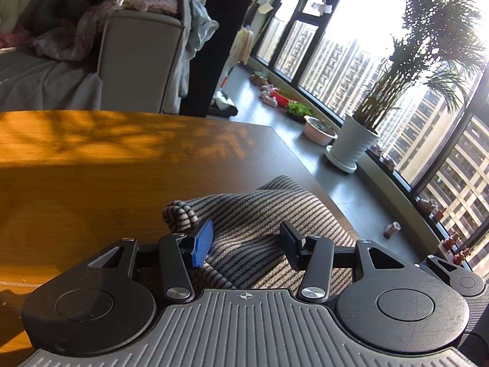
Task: Fold clothes
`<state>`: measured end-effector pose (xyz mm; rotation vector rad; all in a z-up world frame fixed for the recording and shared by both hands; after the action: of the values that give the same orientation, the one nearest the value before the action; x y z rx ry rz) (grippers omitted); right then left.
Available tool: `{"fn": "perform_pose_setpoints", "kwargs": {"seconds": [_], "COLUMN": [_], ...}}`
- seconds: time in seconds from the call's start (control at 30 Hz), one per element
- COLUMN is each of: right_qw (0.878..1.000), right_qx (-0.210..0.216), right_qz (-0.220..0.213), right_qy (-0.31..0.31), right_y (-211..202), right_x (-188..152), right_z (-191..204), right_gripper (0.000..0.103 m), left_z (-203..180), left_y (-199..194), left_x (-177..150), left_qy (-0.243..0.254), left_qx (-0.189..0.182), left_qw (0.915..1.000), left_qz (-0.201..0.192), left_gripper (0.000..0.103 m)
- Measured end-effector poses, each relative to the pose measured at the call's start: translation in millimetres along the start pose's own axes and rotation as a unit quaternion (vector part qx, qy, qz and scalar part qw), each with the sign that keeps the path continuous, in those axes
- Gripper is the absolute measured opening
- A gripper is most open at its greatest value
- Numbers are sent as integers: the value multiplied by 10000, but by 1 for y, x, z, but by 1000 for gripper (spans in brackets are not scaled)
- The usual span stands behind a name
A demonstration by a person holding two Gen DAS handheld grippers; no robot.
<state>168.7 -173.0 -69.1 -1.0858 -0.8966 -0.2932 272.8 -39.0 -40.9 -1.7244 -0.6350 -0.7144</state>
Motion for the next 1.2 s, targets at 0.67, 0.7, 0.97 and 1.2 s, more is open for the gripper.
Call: {"fn": "perform_pose_setpoints", "kwargs": {"seconds": [0.67,0.7,0.97,1.2], "right_qw": [9967,9967,9924,9884], "right_qx": [335,357,714,1008], "right_qz": [-682,-667,-604,-701], "right_qy": [284,291,797,898], "right_y": [-11,-11,-25,-22], "right_x": [-15,-14,-3,22], "right_z": [-10,-10,-41,-68], "right_gripper": [103,103,103,103], "left_z": [11,12,11,2], "left_y": [-43,-42,-20,-15], "left_x": [-11,-15,-47,-55], "left_qy": [-617,-693,-955,-908], "left_qx": [-11,-45,-199,-233], "left_qw": [9981,9974,9921,9917], "left_qz": [74,184,791,875], "left_gripper": [76,76,78,80]}}
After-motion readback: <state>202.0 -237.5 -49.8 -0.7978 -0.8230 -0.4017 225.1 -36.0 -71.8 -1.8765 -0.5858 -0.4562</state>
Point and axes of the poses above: each gripper's, at about its wrist camera, not at the fingertips, and y roughly the way its jaws point, z to its left, x to its top, the point moved 8 cm from there along y, roughly the way its jaws point, and after that the axes turned 14 degrees about x, right-handed, at the moved point
